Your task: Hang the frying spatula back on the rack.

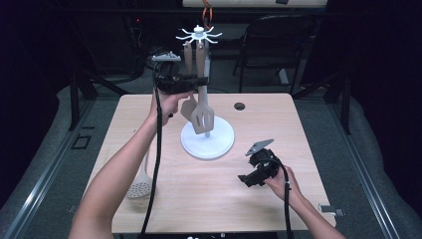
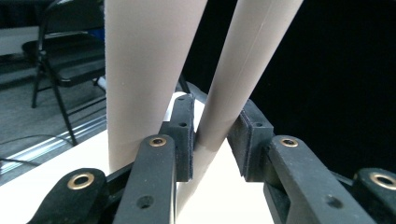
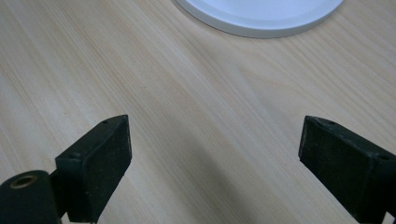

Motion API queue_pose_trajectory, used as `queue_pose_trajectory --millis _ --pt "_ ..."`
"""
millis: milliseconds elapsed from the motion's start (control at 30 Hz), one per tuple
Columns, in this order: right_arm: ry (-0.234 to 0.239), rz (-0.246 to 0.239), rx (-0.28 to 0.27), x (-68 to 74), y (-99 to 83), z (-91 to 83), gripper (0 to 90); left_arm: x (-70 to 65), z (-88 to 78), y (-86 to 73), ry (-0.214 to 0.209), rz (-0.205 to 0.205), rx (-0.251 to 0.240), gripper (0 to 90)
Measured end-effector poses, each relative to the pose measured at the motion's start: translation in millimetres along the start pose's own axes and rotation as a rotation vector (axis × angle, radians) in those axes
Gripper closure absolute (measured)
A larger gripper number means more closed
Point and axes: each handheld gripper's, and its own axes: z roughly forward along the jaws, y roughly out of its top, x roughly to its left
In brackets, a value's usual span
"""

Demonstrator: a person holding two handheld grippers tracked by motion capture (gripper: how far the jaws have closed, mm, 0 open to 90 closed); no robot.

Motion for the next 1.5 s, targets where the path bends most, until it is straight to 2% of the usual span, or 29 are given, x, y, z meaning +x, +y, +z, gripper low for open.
queue_pose_trajectory --millis 33,133,200,300,500,633,833,1033,1133,1300,1400,1500 --pt "0.0 0.002 -0.003 0.0 -0.2 0.1 8.6 -0.7 -0.1 -0.2 0.006 0.001 0.0 70.8" --pt "0.012 0.006 -0.014 -0.4 -0.3 -0.7 7.9 0.2 -0.3 -1.8 -0.014 -0.033 -0.009 70.0" --pt "0.014 0.001 -0.012 -0.4 -0.1 -0.9 7.9 -1.9 -0.8 -2.8 -0.007 -0.024 -0.006 69.3" --pt "0.014 0.002 -0.011 -0.2 -0.1 -0.4 7.9 -7.6 -1.7 -4.0 0.018 0.01 0.001 65.1" --pt "0.015 0.001 -0.007 -0.1 -0.1 -0.6 8.1 -23.6 -4.6 -9.4 0.14 0.115 0.029 58.6" --pt "0.018 0.003 -0.008 0.4 0.0 -0.2 8.2 -31.1 -7.9 -13.5 0.184 0.155 0.04 50.6" --pt "0.01 -0.007 0.004 0.3 0.6 -0.7 8.4 -37.1 -17.7 -18.0 0.193 0.186 0.038 36.2" --pt "0.013 -0.005 -0.003 0.7 0.6 0.8 8.5 -36.2 -31.8 -17.1 0.177 0.193 0.033 30.1" --pt "0.013 -0.007 0.0 0.9 0.8 1.0 8.6 -36.3 -40.2 -15.0 0.199 0.19 0.014 28.0" --pt "0.015 -0.006 -0.003 2.2 1.4 1.1 9.1 -34.1 -50.9 -8.7 0.241 0.174 -0.011 31.4" --pt "0.013 -0.001 -0.002 1.9 3.0 1.2 9.4 -33.1 -56.0 0.7 0.258 0.166 -0.027 40.9" --pt "0.018 -0.003 -0.001 1.2 3.7 2.3 9.5 -34.5 -61.6 8.3 0.258 0.171 -0.055 49.9"
